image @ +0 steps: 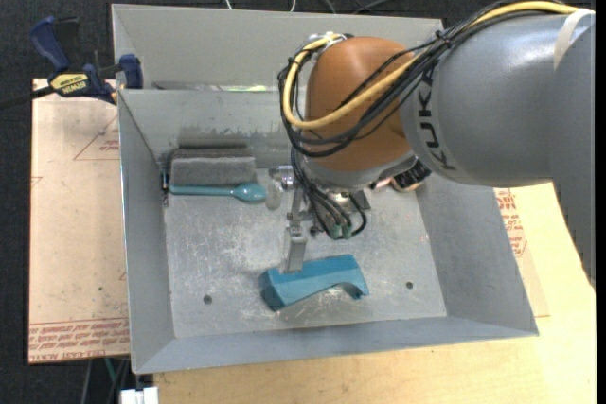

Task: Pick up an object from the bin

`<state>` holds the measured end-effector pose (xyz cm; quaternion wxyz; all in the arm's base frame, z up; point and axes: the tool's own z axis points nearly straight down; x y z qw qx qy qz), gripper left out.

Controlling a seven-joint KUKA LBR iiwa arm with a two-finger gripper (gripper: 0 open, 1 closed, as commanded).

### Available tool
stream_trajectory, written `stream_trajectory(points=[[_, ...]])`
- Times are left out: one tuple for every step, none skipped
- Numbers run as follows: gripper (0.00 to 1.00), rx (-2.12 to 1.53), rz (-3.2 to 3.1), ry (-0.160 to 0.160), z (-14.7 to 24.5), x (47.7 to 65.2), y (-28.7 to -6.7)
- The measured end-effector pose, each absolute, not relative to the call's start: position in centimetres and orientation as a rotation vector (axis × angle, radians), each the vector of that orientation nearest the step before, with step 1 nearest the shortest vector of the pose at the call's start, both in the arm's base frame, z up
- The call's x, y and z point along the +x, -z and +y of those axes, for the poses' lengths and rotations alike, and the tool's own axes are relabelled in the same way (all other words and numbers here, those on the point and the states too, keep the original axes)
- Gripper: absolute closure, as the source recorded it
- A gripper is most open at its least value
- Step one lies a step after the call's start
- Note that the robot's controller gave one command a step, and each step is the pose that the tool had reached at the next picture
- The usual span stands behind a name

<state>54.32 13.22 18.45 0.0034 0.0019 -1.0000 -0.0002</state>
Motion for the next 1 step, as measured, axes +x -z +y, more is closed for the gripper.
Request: stream_trajectory(points=[[0.0,0.001,-3.142,0.002,13.14,54.46,-18.92]])
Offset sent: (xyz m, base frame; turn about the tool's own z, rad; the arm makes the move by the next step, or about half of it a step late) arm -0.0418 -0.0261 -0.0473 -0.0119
